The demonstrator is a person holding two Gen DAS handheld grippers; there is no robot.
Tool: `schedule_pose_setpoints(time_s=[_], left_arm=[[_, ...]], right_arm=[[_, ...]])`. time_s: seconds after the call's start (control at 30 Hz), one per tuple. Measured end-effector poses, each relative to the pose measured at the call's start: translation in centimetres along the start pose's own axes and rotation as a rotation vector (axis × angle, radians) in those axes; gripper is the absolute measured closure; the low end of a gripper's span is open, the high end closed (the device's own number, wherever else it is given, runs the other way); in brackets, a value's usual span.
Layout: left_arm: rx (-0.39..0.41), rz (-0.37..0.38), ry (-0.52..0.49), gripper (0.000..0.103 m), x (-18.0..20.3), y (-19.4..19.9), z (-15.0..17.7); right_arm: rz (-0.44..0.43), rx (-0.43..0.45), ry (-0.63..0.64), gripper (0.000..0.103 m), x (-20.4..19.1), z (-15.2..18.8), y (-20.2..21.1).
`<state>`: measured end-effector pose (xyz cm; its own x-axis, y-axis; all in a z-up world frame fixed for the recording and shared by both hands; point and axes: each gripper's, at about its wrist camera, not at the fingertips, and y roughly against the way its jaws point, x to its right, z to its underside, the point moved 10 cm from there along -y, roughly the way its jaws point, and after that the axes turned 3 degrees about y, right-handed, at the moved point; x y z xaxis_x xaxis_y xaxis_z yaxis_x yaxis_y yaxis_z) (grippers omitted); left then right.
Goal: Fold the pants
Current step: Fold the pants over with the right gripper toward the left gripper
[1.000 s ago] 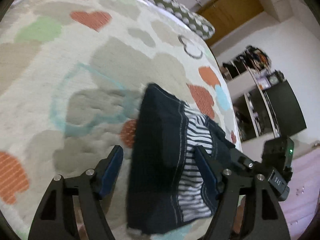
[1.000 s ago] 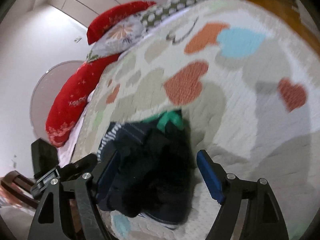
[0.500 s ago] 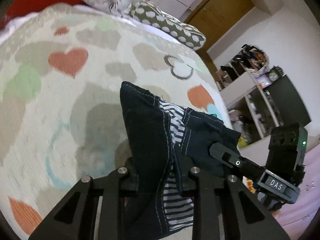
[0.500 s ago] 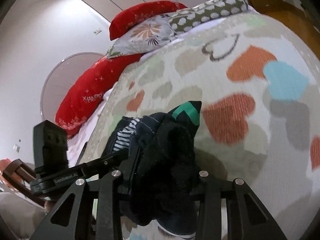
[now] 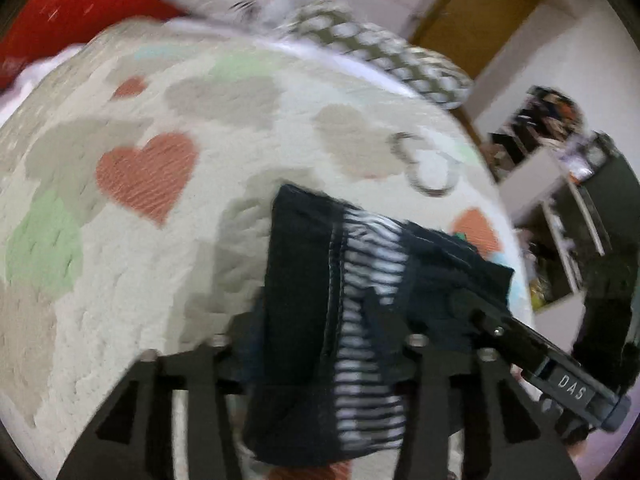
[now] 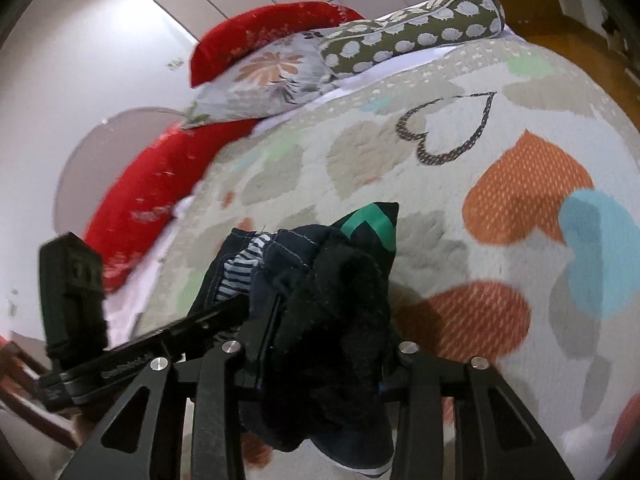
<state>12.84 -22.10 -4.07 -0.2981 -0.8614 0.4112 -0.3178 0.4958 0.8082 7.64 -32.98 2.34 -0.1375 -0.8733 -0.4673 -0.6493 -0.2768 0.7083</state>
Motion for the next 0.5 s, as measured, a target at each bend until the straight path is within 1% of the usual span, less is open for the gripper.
schedule_pose_setpoints(time_s=[0.03, 0.07, 0.1, 0.13, 0.2, 0.23, 0.3, 0.33, 0.37, 0.43, 0.47, 0.5], left_arm=[[-0.031, 0.056, 0.048, 0.053, -0.4, 0.1, 0.3], [-0.038, 0.093, 0.077, 0.051, -0.7, 0.6, 0.4], [-0.029, 0.113, 0.096, 0.051, -0.9, 1.3, 0.4], [-0.009, 0.122, 0.101, 0.049, -1.1, 2.2, 0.3], [0.036, 0.120, 0.081, 0.048, -1.0, 3.9, -0.2], [0.045, 0.123, 0.079, 0.048, -0.8, 4.2, -0.4], [0.048, 0.139, 0.075, 0.048, -0.3, 4.3, -0.4], [0.044, 0.137, 0.076, 0.048, -0.3, 4.1, -0.3], [0.032, 0.123, 0.079, 0.048, -0.4, 3.4, 0.2], [-0.003, 0.098, 0.088, 0.048, -0.7, 1.9, 1.1], [-0.030, 0.081, 0.102, 0.047, -1.1, 0.9, 1.9], [-0.046, 0.080, 0.117, 0.045, -1.3, 0.2, 2.4]], right_arm=[[0.043, -0.012, 0.006, 0.053, 0.7, 0.0, -0.6], [0.070, -0.031, -0.007, 0.051, 1.4, 0.3, -1.0], [0.056, -0.036, -0.030, 0.051, 1.7, 0.5, -0.8], [0.031, -0.012, -0.059, 0.050, 1.8, 0.5, 0.3], [0.048, 0.056, -0.068, 0.049, 1.9, 0.1, 2.4], [0.057, 0.108, -0.059, 0.049, 1.7, -0.2, 4.1], [0.016, 0.149, -0.064, 0.049, 0.8, -0.3, 5.8], [-0.030, 0.155, -0.073, 0.051, 0.0, -0.2, 6.3], [-0.084, 0.147, -0.078, 0.055, -0.9, 0.2, 6.5], [-0.143, 0.105, -0.059, 0.057, -2.4, 1.6, 5.8], [-0.131, 0.084, -0.045, 0.057, -2.5, 2.3, 5.3], [-0.094, 0.067, -0.036, 0.057, -2.2, 2.9, 4.5]])
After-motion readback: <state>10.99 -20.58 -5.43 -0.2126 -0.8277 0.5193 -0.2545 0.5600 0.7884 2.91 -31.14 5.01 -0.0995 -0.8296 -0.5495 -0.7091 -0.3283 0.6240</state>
